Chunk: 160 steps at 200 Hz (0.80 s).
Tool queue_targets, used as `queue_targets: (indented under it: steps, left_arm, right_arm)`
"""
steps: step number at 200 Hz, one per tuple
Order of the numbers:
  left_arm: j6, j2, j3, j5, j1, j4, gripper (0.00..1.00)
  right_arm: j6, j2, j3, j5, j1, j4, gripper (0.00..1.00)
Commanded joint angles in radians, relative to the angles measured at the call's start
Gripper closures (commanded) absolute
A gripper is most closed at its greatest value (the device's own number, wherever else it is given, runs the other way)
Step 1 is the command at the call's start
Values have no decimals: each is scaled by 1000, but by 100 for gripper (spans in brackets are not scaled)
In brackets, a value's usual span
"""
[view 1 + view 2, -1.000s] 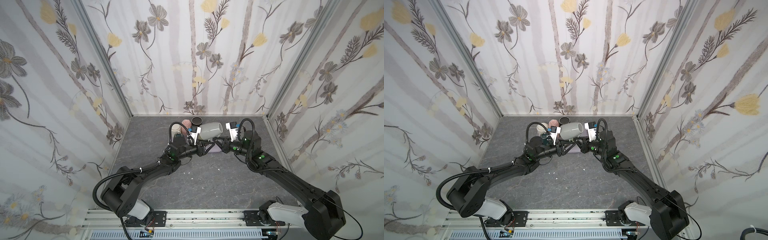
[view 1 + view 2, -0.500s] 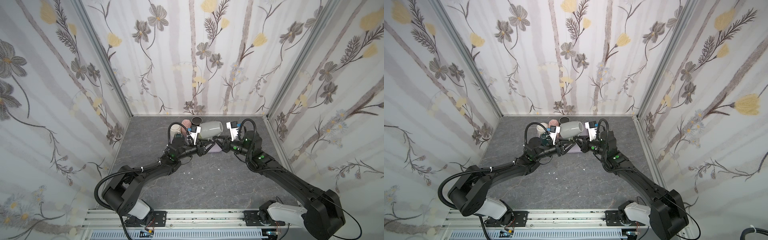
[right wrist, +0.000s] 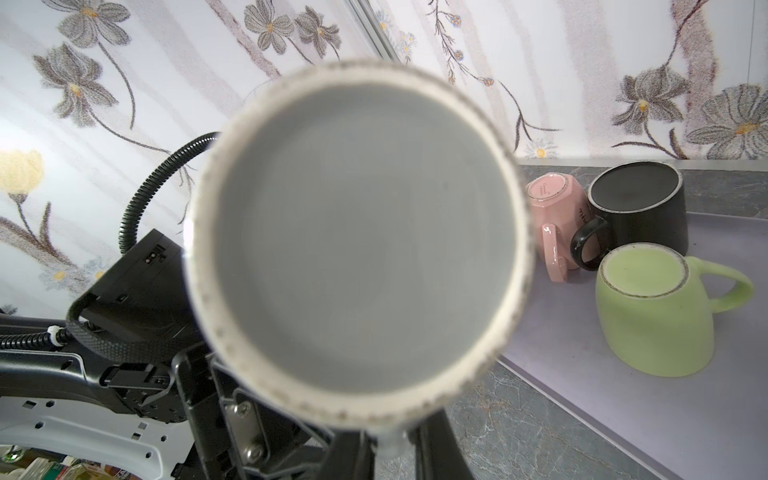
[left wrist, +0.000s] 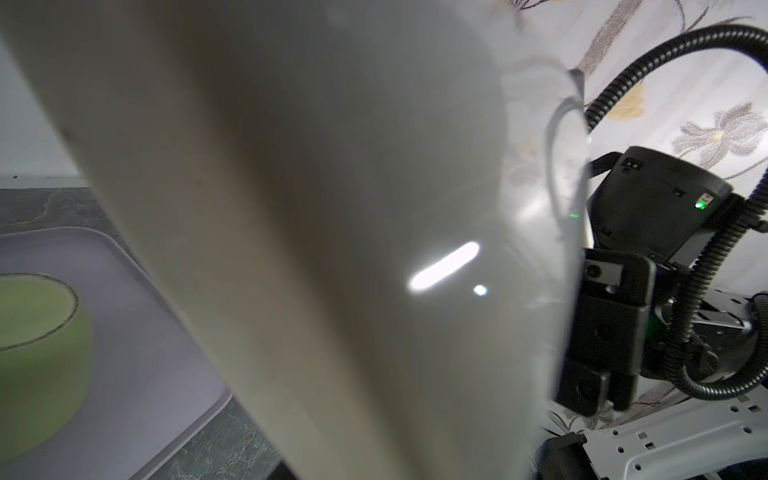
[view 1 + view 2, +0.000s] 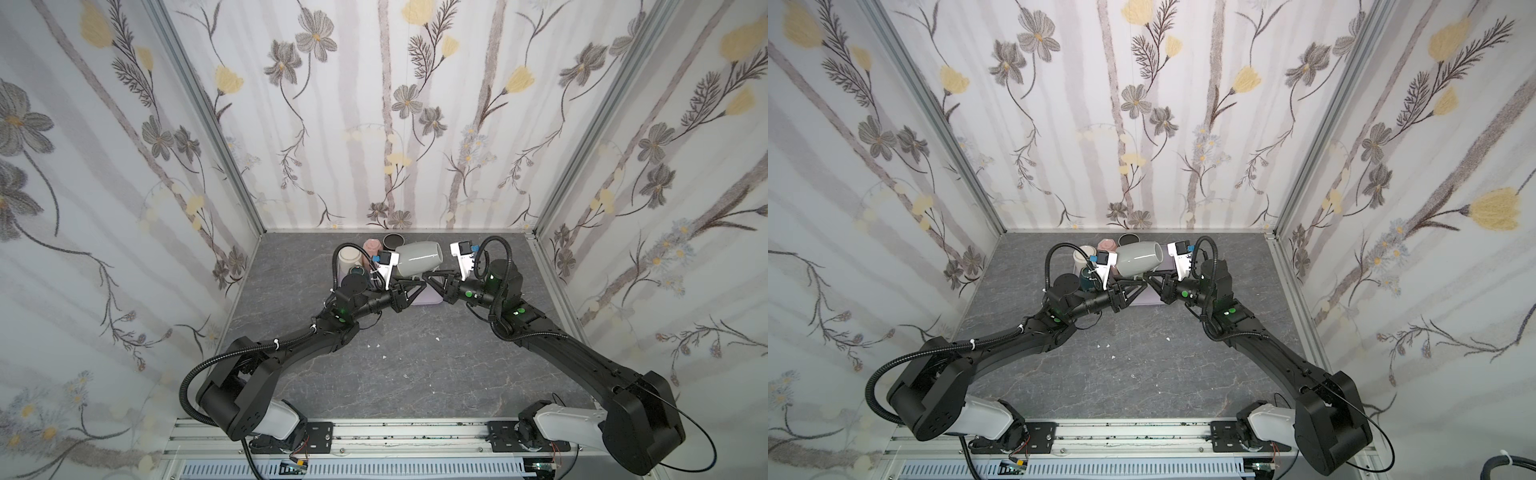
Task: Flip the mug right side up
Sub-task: 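Grasp the grey mug's rim with the left gripper beside the right gripper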
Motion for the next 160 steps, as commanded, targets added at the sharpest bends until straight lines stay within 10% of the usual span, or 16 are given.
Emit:
queue_targets:
  steps: [1, 160]
  left_arm:
    - [23, -14, 5, 37, -4, 72, 62]
    - [22, -15, -5, 21, -1, 93, 73]
  right_arm:
    - [-1, 19, 7, -17, 2, 35, 100]
    - [-25, 67, 13, -12, -1, 5, 100]
